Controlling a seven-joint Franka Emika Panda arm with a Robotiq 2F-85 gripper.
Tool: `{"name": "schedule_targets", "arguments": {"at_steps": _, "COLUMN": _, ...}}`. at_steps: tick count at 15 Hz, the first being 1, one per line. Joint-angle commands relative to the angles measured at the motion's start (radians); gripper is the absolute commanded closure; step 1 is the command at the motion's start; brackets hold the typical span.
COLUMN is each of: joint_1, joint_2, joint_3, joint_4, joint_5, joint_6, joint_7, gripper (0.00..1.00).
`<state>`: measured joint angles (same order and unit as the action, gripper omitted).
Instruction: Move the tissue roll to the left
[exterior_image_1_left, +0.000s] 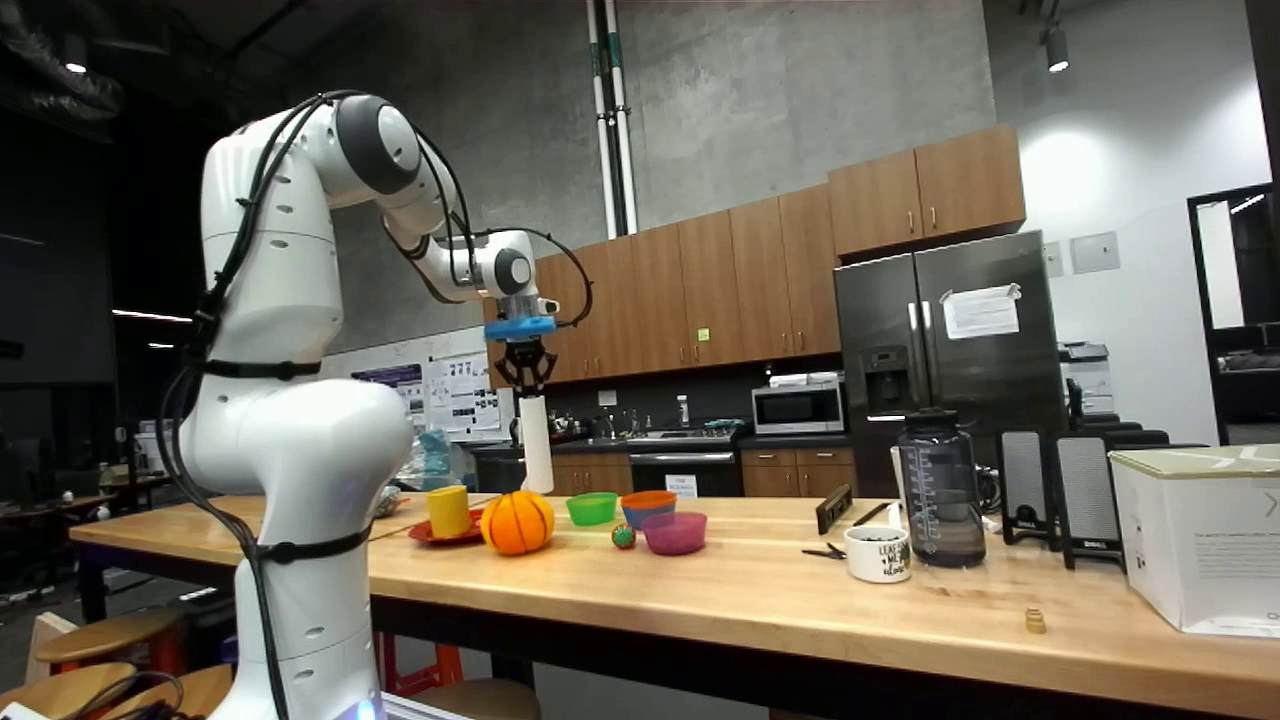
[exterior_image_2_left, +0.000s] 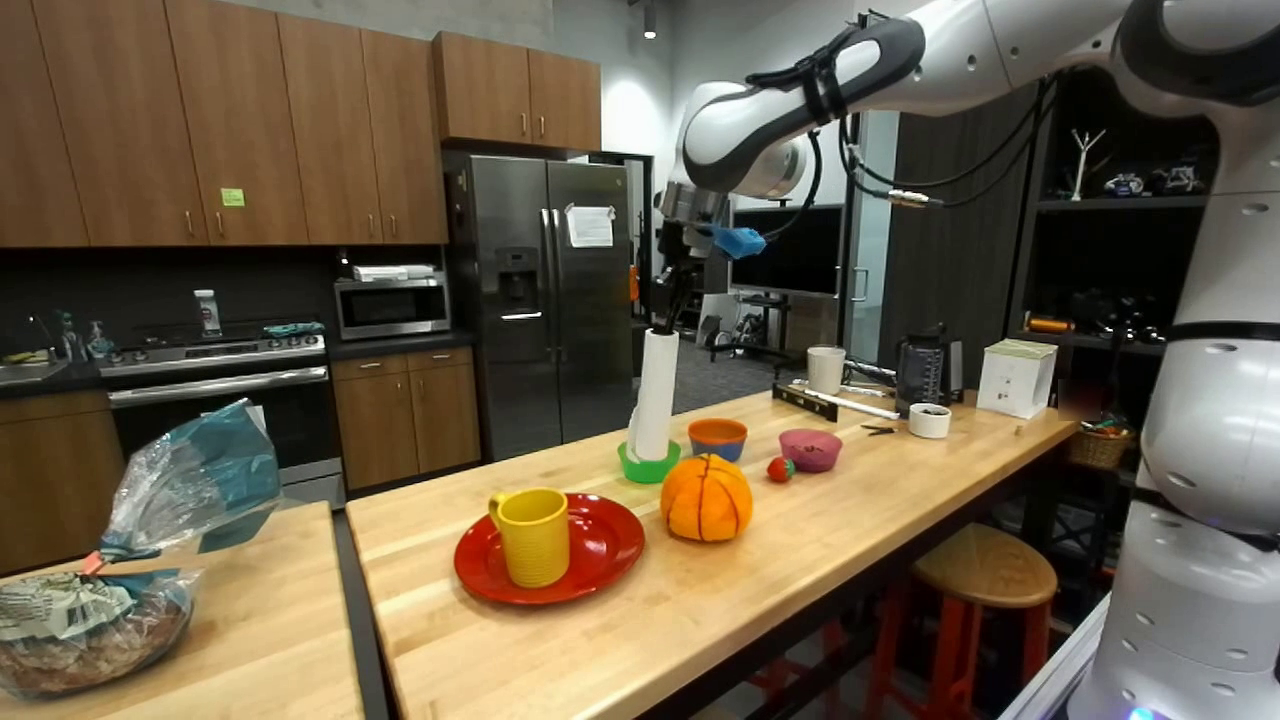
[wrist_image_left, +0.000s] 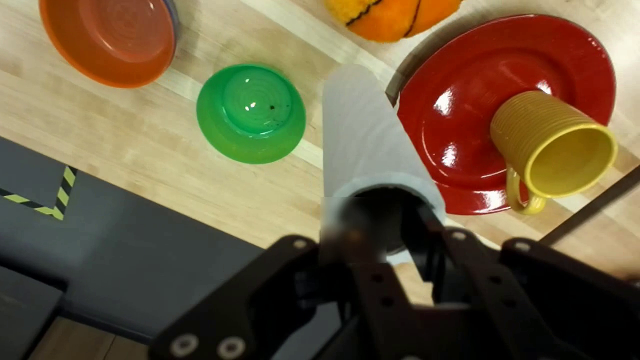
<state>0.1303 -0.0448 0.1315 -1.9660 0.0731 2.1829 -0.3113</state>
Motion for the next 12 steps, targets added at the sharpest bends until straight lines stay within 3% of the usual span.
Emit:
{"name": "schedule_targets", "arguments": {"at_steps": 1, "joint_1": 0.021, "joint_2": 0.022, "joint_3": 0.019, "joint_4": -0.002, "joint_5": -0.059, "joint_6": -0.001, "joint_7": -0.007, "gripper": 0.47}}
{"name": "schedule_targets", "arguments": {"at_steps": 12, "joint_1": 0.034, "joint_2": 0.129, "joint_3": 0.051, "joint_4": 0.04, "joint_5": -0.1, "joint_6": -0.036, "joint_7": -0.03, "gripper": 0.47}}
